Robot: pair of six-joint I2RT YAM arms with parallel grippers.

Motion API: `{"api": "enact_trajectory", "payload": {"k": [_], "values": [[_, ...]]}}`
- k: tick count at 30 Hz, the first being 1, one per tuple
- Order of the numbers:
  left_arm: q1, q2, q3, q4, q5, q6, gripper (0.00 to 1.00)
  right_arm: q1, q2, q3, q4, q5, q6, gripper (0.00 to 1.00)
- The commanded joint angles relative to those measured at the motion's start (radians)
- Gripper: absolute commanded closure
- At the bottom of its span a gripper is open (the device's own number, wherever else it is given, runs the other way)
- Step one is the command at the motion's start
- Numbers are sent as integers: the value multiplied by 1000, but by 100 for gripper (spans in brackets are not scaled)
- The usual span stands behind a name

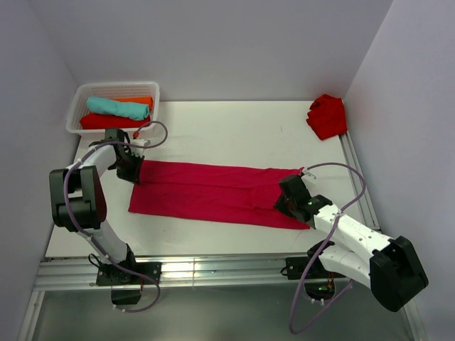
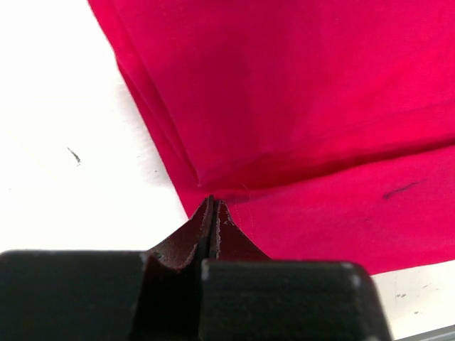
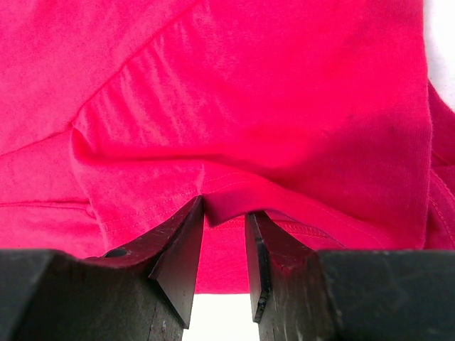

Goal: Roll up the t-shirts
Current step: Fold the tshirt

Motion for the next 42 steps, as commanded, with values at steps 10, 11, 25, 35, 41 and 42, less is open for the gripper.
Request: {"api": "enact_trajectory", "payload": {"k": [10,11,25,35,41,42], "values": [[20,-9,0,38,-35,-4,100,-14,8,-14,30,2,-6,62],[20,-8,-2,43,-37,-3,100,-14,9,-14,31,2,-4,62],[23,-49,67,-23,69,26,59,-20,-35,92,-65,39,-17,50],[23,-155,155,-159,183,95,51,-145,-57,299,-202,42,-122,40],[23,-162,190,-190,256,111,51,-215,40,301,-184,8,-150,40],[21,-159,201,-195,278,114,51,-237,69,295,-193,11,-155,40]]}}
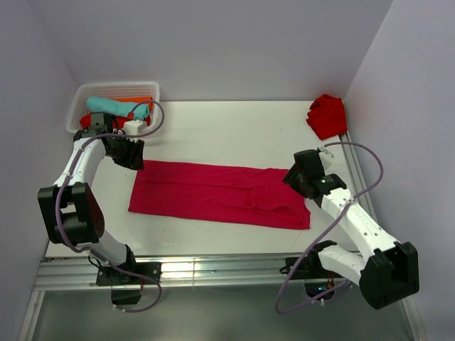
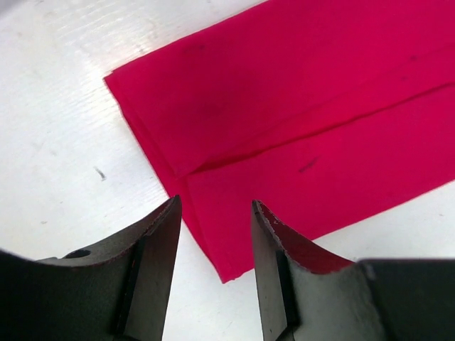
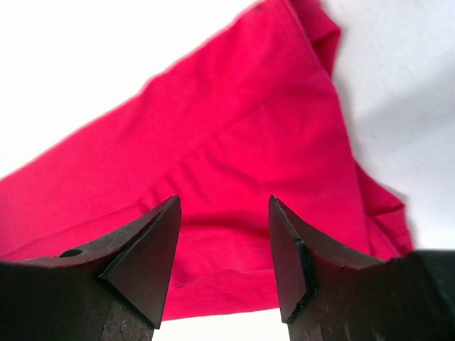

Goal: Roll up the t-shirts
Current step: Fold the tshirt

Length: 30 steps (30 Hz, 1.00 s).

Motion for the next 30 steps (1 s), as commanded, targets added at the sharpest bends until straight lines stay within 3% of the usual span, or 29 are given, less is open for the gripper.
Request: {"api": "enact_trajectory", "payload": {"k": [1,10,21,23,24,27,28,30], "values": [[4,-19,47,-46,98,35,51,-46,55,4,-28,-18,-46,40],[2,-27,42,-46,190,78,50,-167,161,-52,-28,-44,-73,32],[2,-7,45,-45,256,105,50,-199,367,-60,37,-76,-58,33],[4,-7,47,-43,268,104,51,-201,403,-42,40,-81,-59,41],[2,-5,51,-46,271,105,51,-202,414,-34,40,-82,-64,51],[4,1,61,-48,285,104,51,-205,459,-2,35,-82,-72,68],[4,1,64,-48,287,102,51,-210,470,7,34,-81,-79,79],[2,6,70,-49,290,101,51,-222,502,38,23,-72,-90,88]]}}
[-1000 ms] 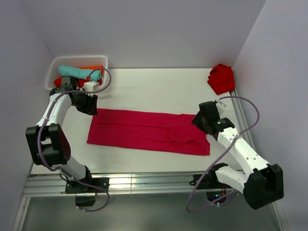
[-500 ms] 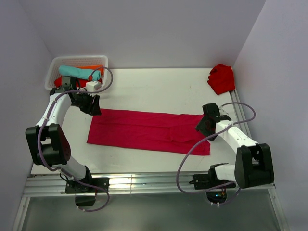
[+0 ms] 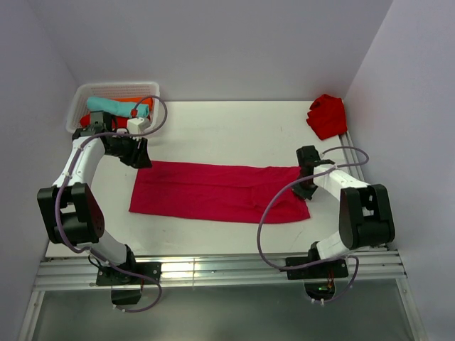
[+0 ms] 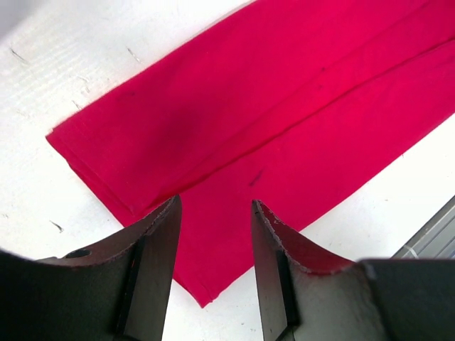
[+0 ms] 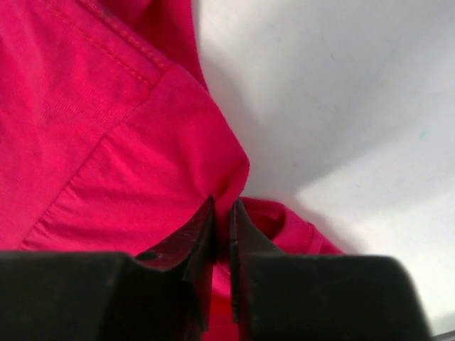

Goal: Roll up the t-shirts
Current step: Fold the tshirt

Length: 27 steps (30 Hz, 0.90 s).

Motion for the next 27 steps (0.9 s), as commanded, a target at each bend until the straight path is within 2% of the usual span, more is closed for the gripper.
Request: {"api": "enact_trajectory", "payload": {"k": [1,6,14,19,23,27], "values": [[2,6,50,1,54,20,51,-31,76,26,20,19,-26,92],[4,25,66,-4,43,18,51,-95,133,100,-6,32,-81,92],[4,62,81,4,26,3,51,-296,223,242,-52,24,-201,92],[2,84,76,21,12,-11,51,-374,292,302,-69,52,-259,89],[4,113,75,30,9,-15,51,-413,323,352,-92,87,-282,79],[4,140,76,38,19,-23,50,-422,314,373,-107,108,-295,61]]}}
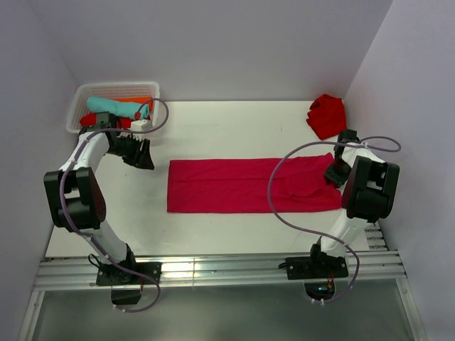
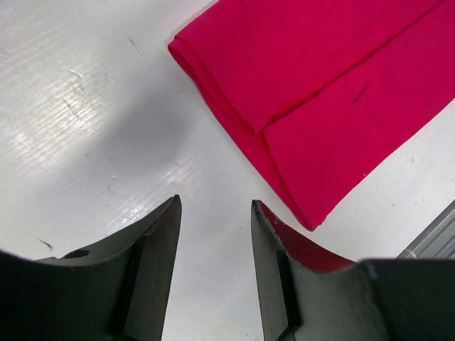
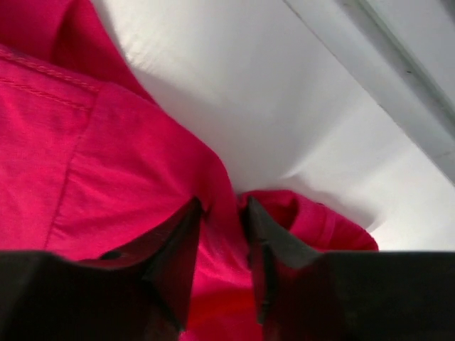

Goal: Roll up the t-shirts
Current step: Fold the tshirt

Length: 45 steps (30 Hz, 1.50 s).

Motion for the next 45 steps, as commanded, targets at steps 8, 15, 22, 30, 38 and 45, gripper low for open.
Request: {"api": "enact_trajectory", "payload": {"k": [8,15,22,30,38,45], "values": [[1,92,51,82,71,-69,42,32,-208,-84,-26,76,19,45],[-24,172,54,207,47,-196,43,302,-462,-193,-9,29,215,44],[-50,232,66,284,48,-300,42,719,-564,-238,129,30,494,47],[-88,270,57,329,47,-362,41,1173,-241,49,140,110,651,48],[-100,330,72,340,42,-371,43,1333,135,402,83,87,639,49],[-110,354,60,355,45,-369,45,1394,320,635,26,56,623,50]]}}
